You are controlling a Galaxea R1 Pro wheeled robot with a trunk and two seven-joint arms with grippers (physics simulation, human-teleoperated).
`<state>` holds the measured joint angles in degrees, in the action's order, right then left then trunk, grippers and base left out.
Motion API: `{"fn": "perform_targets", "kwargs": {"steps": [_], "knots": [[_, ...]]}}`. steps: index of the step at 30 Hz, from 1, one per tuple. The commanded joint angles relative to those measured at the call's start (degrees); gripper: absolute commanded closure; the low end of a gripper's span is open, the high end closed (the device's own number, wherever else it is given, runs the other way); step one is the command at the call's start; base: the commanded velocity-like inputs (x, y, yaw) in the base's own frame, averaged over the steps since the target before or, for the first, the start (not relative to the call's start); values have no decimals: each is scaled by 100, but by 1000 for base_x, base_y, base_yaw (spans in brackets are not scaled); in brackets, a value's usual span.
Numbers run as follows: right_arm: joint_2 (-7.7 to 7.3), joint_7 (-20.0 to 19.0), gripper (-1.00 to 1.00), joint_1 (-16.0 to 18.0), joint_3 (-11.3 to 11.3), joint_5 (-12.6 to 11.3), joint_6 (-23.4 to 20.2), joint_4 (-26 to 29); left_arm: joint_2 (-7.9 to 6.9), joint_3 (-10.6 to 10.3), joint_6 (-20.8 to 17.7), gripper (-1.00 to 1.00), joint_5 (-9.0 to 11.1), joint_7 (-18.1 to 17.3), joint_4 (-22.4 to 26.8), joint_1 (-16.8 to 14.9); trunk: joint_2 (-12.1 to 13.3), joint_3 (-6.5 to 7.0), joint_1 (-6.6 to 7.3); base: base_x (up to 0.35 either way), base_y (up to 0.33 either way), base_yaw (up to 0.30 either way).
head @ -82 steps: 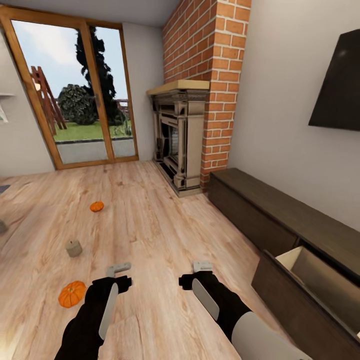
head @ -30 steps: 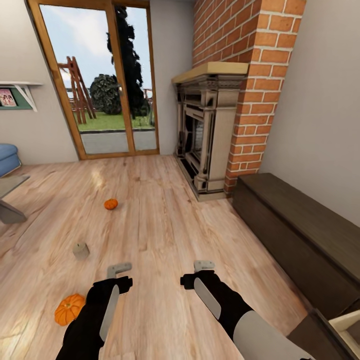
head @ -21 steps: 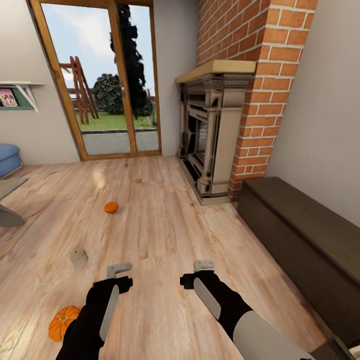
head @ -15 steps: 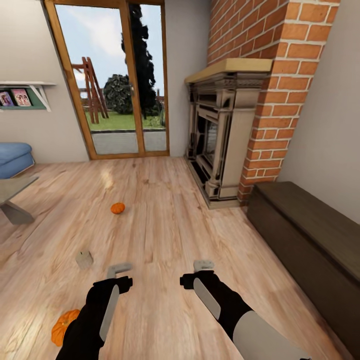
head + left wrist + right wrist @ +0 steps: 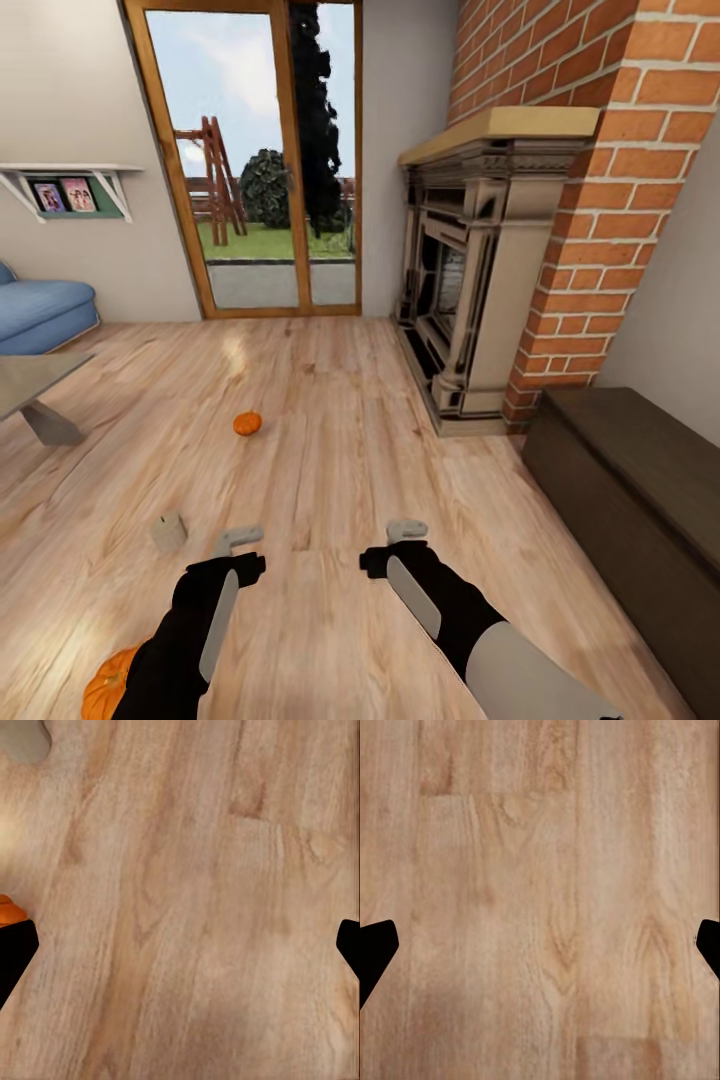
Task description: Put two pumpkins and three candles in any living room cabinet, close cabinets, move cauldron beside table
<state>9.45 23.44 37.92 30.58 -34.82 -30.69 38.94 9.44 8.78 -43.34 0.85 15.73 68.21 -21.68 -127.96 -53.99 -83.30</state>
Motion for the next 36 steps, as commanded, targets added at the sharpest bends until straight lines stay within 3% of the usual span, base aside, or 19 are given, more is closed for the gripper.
{"fn": "perform_targets", "kwargs": {"steps": [1,8,36], "knots": [[-4,55,-100,5,27,-60,-7,8,5,7,-26,-100,11,18,8,-3,-2,-6,-2,292,-178,5],[-4,61,-100,5,36,-60,-7,8,5,9,-26,-100,13,18,8,-3,-2,-6,-2,292,-170,96],[-3,55,-100,5,45,-60,-7,8,5,-15,-19,-100,11,18,8,-3,-2,-6,-2,291,-156,276]]}}
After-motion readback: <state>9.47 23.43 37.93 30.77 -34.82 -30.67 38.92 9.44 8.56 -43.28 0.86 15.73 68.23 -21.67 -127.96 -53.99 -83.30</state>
